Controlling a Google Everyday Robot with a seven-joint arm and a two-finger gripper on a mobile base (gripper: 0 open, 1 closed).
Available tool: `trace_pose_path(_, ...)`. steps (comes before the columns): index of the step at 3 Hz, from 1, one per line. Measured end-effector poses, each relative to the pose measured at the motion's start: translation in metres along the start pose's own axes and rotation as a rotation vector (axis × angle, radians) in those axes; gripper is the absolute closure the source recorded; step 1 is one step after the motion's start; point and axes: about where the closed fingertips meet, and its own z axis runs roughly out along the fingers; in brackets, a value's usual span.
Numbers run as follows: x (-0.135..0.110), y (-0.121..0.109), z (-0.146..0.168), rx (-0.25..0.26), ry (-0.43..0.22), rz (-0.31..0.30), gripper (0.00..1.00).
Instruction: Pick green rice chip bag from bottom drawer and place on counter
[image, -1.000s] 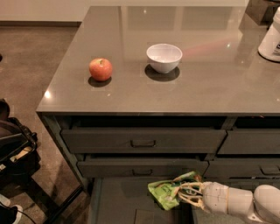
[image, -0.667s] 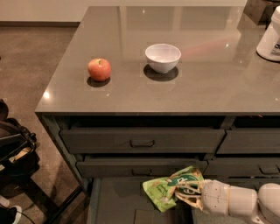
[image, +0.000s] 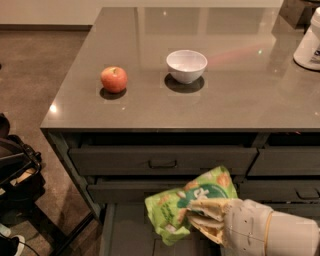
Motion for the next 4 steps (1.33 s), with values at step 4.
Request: trace_pose_path(4, -0.032, -0.081, -0.018, -0.061, 0.050, -0.257, 1.00)
